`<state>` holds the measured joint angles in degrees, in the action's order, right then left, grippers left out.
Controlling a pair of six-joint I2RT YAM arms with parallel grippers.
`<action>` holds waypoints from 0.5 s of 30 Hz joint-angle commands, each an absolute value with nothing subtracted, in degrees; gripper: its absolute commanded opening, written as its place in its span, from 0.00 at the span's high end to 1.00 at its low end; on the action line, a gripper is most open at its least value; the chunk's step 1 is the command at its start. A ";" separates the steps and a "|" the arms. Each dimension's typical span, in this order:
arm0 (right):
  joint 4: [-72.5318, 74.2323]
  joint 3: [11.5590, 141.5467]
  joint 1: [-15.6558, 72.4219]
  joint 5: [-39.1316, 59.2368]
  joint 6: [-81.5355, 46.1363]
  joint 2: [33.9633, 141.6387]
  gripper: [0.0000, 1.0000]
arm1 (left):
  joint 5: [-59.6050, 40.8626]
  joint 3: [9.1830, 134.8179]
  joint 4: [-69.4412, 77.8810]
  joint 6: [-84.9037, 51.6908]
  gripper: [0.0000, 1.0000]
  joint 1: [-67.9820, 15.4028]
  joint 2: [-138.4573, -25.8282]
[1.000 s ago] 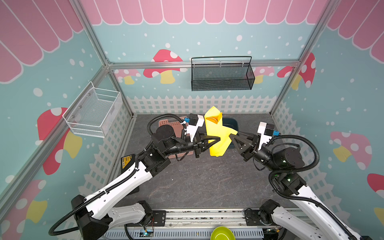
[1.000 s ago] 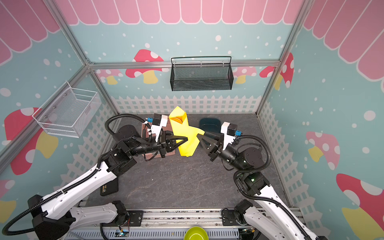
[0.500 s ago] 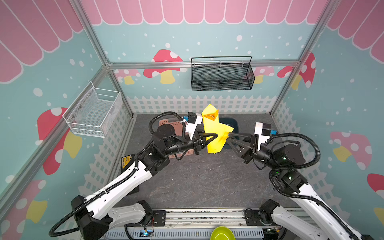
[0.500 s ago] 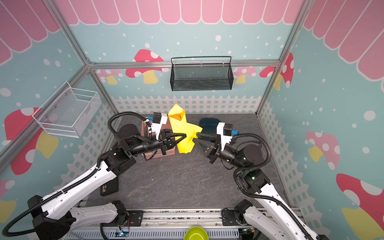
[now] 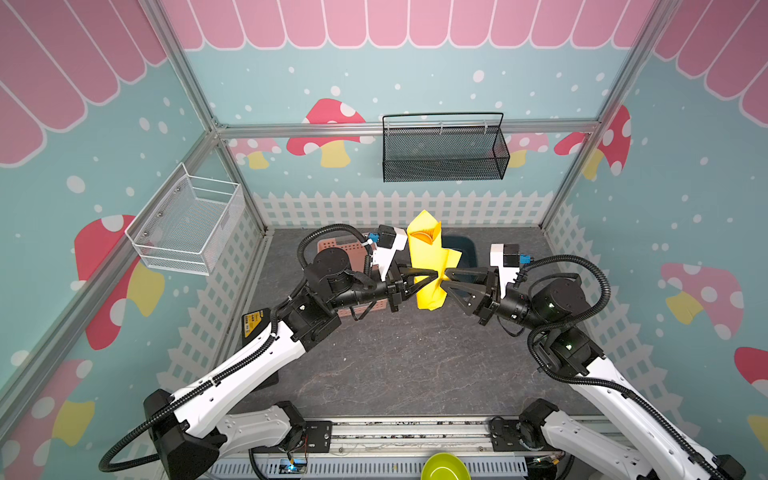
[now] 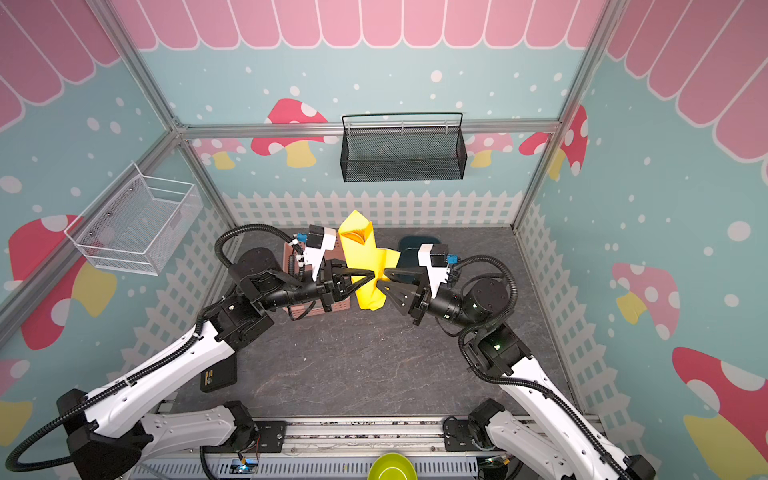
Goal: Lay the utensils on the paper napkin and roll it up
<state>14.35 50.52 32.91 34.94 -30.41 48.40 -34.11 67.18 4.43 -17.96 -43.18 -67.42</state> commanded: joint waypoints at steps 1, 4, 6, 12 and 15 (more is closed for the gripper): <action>14.01 52.39 32.68 36.82 -29.36 48.54 0.61 | -35.62 68.03 6.39 -18.58 0.97 -42.98 -67.41; 13.97 52.43 32.69 37.56 -29.36 48.67 0.61 | -35.86 67.94 6.96 -18.82 0.98 -42.98 -67.41; 14.07 52.45 32.67 38.56 -29.36 48.96 0.61 | -35.86 67.92 7.23 -18.93 0.98 -42.98 -67.41; 14.12 52.56 32.67 40.12 -29.36 49.64 0.60 | -36.38 67.94 7.80 -19.38 0.97 -42.98 -67.50; 14.09 52.48 32.70 40.51 -29.44 50.00 0.60 | -36.72 67.94 8.24 -19.69 0.98 -42.98 -67.61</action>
